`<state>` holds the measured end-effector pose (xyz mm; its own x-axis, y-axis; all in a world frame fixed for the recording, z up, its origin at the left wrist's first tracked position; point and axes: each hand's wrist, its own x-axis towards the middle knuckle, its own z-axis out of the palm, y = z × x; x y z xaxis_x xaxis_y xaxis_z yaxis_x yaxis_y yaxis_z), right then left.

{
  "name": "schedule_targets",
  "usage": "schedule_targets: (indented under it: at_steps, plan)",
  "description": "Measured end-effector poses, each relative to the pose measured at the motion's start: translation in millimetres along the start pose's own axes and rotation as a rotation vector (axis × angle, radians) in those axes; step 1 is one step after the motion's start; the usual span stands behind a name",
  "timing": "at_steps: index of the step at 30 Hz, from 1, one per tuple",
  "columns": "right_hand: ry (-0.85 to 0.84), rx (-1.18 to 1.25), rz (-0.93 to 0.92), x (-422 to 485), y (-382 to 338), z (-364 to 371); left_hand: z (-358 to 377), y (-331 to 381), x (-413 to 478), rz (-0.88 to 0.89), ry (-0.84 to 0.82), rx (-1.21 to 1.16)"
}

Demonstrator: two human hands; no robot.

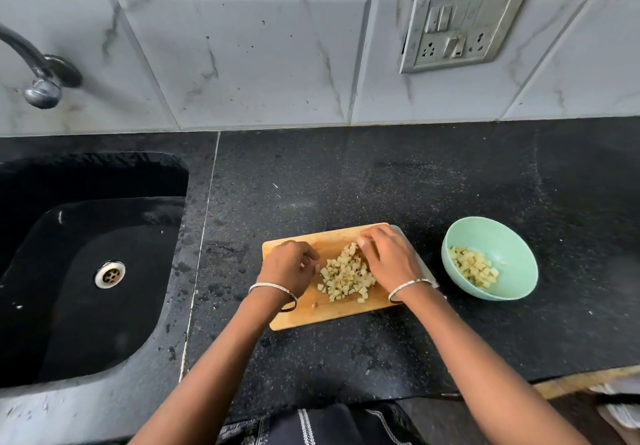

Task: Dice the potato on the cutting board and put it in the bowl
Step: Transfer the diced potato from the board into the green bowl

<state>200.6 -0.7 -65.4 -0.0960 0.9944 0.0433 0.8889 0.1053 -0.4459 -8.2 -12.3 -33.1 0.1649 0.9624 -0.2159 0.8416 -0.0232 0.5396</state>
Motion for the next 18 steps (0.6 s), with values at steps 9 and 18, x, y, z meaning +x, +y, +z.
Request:
schedule_targets:
  at_steps: [9,18]
  plan:
    - [-0.100,0.115,-0.070,-28.8,-22.4,-2.3,18.2,-4.2,-11.2,-0.078,-0.223,0.182]
    - [-0.488,-0.082,0.170,-18.7,7.9,-40.2,26.1,-0.9,-2.8,-0.026,-0.135,0.044]
